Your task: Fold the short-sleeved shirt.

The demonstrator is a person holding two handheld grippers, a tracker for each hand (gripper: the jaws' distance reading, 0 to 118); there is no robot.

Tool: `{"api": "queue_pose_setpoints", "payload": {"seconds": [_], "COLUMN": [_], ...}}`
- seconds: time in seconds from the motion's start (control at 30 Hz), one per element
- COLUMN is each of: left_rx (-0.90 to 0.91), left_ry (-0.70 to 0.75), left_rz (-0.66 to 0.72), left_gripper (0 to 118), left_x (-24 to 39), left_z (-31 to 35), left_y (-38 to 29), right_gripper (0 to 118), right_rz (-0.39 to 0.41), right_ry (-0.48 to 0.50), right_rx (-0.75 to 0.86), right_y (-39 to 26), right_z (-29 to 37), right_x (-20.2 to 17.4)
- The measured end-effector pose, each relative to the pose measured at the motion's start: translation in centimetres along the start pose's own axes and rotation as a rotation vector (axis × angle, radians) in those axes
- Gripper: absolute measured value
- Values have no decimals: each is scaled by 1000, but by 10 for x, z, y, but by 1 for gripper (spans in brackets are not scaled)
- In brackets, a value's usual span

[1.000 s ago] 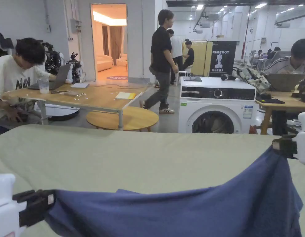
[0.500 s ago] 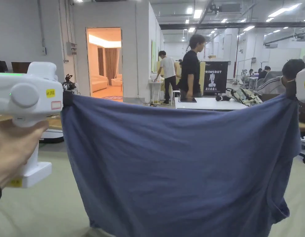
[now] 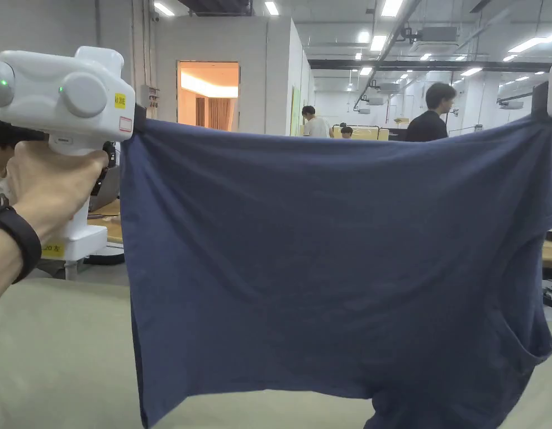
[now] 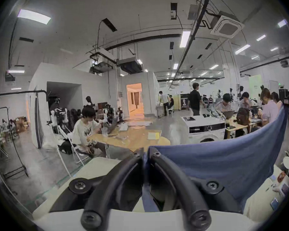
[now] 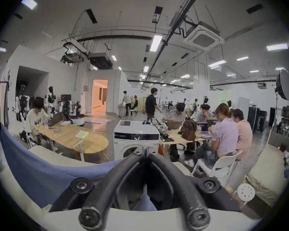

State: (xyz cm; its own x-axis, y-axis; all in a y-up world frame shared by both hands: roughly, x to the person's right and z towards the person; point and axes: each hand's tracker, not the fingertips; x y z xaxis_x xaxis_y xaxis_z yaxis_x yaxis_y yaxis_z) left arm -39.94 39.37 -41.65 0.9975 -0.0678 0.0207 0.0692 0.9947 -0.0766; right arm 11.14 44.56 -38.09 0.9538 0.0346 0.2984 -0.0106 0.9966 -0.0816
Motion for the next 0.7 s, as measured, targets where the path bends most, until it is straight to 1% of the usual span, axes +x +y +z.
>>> {"api": "queue_pose_setpoints", "payload": {"seconds": [0.13,0.23,0.4,0.5,0.57,0.6,0.63,0.67,0.7], "left_rx": [-20,-51,-123,-158,-198,-186,-193,-193,-184], "left_ry": [0,-5,-39,-54,-63,-61,-80,-120,-148], "left_rz": [-8,-20,32,33,48,56,90,128,153], "left_gripper": [0,0,0,0,0,0,0,0,0], "left_x": [-3,-4,-5,-6,-10,-12,-18,-24,-28], "left_z": [-3,-2,8,22,39,48,62,77,93], "left_y": [-12,-31,-69,-99,-119,-127,-138,-147,-155], "right_gripper": [0,0,0,0,0,0,0,0,0], "right_rz": [1,2,-22,4,27,39,68,74,72], "right_ry": [2,19,58,85,99,126,129,153,191], "right_rx": [-17,-50,-83,-134,-151,-151,-169,-191,-176], "right_y": [-6,-29,-78,-110,-132,-142,-153,-162,-172], "right_z": [-5,-8,11,24,44,54,66,85,100], "right_x": [-1,2,5,8,13,17,20,25,31]}}
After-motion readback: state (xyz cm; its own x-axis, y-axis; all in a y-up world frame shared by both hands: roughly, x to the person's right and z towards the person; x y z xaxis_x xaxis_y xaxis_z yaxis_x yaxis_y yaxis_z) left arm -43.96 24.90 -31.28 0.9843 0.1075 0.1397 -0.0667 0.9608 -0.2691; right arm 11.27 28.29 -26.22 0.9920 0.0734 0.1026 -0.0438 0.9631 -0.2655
